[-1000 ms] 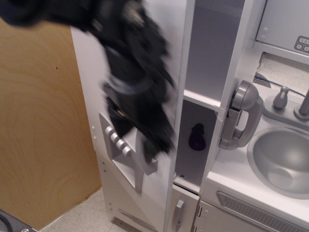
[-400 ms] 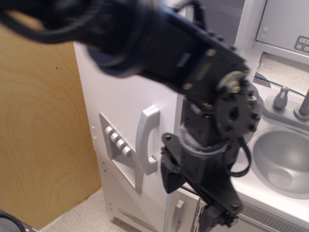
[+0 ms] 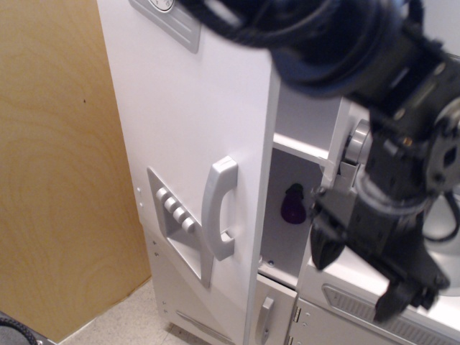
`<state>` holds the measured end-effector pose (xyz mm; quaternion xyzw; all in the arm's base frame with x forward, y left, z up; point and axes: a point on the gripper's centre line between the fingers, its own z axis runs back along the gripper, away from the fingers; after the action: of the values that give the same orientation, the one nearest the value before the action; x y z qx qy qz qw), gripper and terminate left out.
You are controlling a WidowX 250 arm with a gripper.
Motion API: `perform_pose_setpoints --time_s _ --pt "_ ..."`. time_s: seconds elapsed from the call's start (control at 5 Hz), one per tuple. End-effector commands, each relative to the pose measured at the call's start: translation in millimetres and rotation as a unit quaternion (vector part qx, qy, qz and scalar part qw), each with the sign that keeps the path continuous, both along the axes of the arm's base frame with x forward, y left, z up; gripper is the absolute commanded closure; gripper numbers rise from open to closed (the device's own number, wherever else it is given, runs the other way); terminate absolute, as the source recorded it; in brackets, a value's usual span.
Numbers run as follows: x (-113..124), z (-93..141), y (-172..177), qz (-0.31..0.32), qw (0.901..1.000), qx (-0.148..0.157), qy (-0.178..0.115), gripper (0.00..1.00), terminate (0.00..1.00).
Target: Open fridge
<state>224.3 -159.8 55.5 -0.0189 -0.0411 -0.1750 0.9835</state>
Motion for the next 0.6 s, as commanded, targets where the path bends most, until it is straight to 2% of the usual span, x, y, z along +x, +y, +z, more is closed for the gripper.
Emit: perform_pose_setpoints --time_s 0.0,0.4 --pt "52.1 19.5 17.1 0.058 0.9962 -0.004 -0.065 0.0 0.0" --pt "31.9 17.9 70.6 0.043 0.9973 0.02 -0.056 0.0 0.0"
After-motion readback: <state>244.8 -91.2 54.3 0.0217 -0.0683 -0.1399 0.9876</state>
